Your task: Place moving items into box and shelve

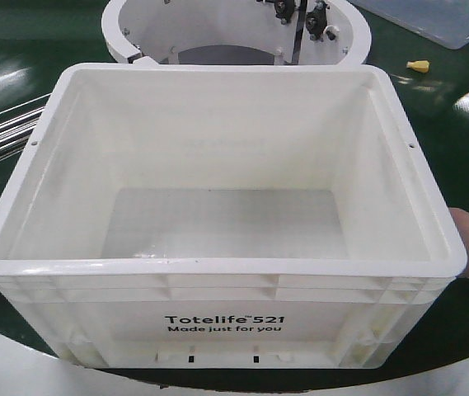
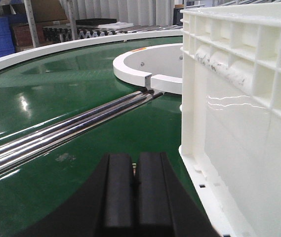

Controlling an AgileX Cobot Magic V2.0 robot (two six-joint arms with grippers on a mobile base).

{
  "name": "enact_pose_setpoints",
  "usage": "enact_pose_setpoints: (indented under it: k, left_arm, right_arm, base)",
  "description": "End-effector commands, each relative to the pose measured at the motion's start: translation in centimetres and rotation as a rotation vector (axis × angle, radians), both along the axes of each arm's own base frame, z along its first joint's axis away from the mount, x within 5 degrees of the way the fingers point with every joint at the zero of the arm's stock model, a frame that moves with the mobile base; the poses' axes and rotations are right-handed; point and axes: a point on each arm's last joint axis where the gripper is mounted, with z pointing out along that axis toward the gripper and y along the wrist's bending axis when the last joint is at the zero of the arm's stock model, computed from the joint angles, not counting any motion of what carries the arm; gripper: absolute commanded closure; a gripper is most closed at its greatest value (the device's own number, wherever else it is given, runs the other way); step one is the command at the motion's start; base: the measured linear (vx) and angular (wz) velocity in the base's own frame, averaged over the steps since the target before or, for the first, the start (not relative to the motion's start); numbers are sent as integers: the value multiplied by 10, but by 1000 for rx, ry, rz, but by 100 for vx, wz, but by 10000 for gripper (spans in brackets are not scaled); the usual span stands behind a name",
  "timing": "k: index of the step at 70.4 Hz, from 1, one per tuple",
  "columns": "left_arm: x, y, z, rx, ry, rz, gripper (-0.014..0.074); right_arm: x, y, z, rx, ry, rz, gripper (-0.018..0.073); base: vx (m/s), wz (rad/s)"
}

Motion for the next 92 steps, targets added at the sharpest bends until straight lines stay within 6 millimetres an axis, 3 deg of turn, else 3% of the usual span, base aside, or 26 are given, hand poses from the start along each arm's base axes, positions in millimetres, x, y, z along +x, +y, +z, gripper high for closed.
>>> enact_pose_setpoints:
  k: [1,26,38,51,64,73,86,92]
  left_arm:
    - [1,1,-4,-12,-54,12,603]
    - [1,1,-3,-13,-65,14,603]
    - [-1,3,15,-94,-201,32,603]
    - [-10,5,57,-42,-399,43,603]
    - [-32,5,114,-39,-578,42,603]
    - [-41,6,149,-43,-649,41,603]
    - [-26,5,196,94,-649,79,603]
    - [-13,6,214,190,-680,118,603]
  right_arm:
    - [-1,0,9,-8,-100,0,565]
    - [-1,0,9,-8,-105,0,565]
    - [-2,0,23,34,-241,2,565]
    - [-11,1,59,5,-360,3,565]
    - [-28,1,118,-150,-448,-20,565]
    - [-27,1,151,-164,-469,-24,565]
    - [-9,2,194,-181,-535,-20,565]
    - [5,1,207,-271,-544,-38,565]
  base:
    - [0,0]
    - [0,0]
    - [0,0]
    - [0,0]
    - [0,0]
    - [0,0]
    - [0,0]
    - [0,0]
